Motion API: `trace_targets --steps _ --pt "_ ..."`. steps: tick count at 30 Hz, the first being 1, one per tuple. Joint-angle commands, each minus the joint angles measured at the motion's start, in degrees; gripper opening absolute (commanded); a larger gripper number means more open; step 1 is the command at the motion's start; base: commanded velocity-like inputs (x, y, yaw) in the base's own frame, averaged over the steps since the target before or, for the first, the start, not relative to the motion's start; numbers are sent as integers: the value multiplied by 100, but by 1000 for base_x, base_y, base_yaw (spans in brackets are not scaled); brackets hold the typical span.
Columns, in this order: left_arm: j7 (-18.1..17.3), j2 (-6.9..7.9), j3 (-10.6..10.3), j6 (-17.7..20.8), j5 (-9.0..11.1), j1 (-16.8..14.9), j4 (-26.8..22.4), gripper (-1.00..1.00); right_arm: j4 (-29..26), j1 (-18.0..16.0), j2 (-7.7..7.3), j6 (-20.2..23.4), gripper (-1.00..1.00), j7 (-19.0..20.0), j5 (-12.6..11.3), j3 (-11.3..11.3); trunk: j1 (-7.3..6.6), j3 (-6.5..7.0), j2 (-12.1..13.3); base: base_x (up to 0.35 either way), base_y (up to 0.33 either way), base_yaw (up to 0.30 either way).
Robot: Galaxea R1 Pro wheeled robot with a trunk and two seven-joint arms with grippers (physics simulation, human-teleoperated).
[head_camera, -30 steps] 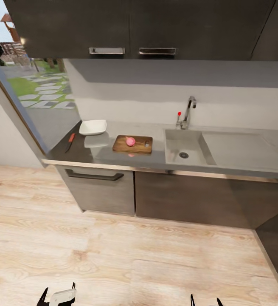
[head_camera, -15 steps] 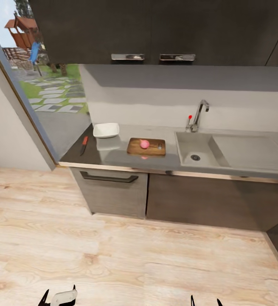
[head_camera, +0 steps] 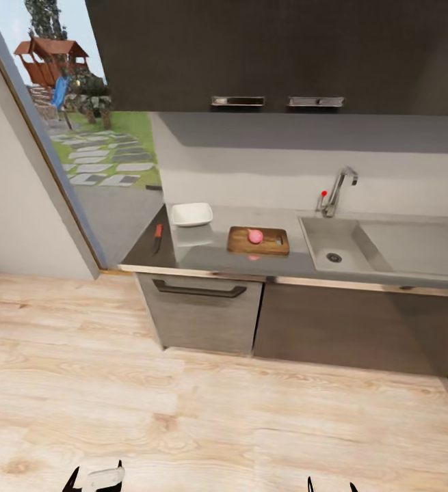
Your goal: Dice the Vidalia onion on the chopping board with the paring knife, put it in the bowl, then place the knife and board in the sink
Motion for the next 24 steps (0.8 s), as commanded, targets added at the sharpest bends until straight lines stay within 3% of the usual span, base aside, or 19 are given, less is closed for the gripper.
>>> trace_targets --steps 1,11,24 --pt "7 -3 -49 -9 37 -8 17 100 3 -4 -3 -15 100 -45 -20 46 3 -1 -10 0 303 0" --pt "6 -4 -49 13 37 -8 17 100 19 -5 1 -14 100 -45 -23 46 3 90 -10 77 261 0" --pt "-1 -11 -49 201 29 -8 17 100 21 -4 1 -13 100 -45 -23 46 3 208 -10 211 22 0"
